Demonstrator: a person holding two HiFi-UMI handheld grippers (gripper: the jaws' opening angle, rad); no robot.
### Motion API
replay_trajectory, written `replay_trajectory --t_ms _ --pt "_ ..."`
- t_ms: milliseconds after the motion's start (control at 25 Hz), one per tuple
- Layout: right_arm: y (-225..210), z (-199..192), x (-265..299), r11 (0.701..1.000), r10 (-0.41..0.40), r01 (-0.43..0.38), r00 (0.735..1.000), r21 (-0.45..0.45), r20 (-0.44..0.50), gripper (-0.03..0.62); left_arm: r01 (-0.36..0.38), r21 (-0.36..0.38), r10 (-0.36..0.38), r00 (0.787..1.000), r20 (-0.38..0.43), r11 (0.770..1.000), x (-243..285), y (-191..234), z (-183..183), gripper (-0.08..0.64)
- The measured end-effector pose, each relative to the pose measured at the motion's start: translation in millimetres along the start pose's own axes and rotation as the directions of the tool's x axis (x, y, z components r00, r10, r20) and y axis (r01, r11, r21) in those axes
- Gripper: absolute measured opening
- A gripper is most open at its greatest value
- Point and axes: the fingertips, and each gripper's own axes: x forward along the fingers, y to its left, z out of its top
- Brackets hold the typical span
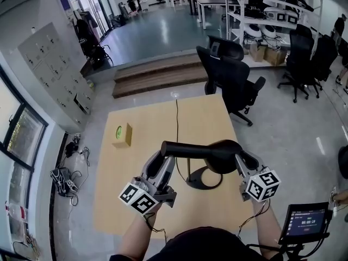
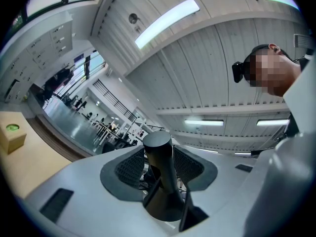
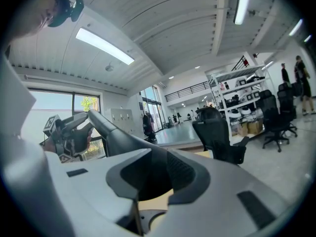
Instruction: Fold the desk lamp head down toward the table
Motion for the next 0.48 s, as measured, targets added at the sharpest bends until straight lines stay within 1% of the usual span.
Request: replay_trajectory --t_ms 280,480 --pt "3.5 -4.5 1.2 1.000 0.004 -0.004 1.000 0.013 -0.009 0.080 0.001 0.000 -0.001 1.000 0.000 1.000 0.4 -1.5 3.3 0.175" --pt "-1.4 -9.3 4.2 1.000 0.007 -0.006 1.000 0.022 -0.009 0.080 -0.001 0.002 0.001 1.000 0.000 1.000 5.1 -0.7 -0.1 0.175"
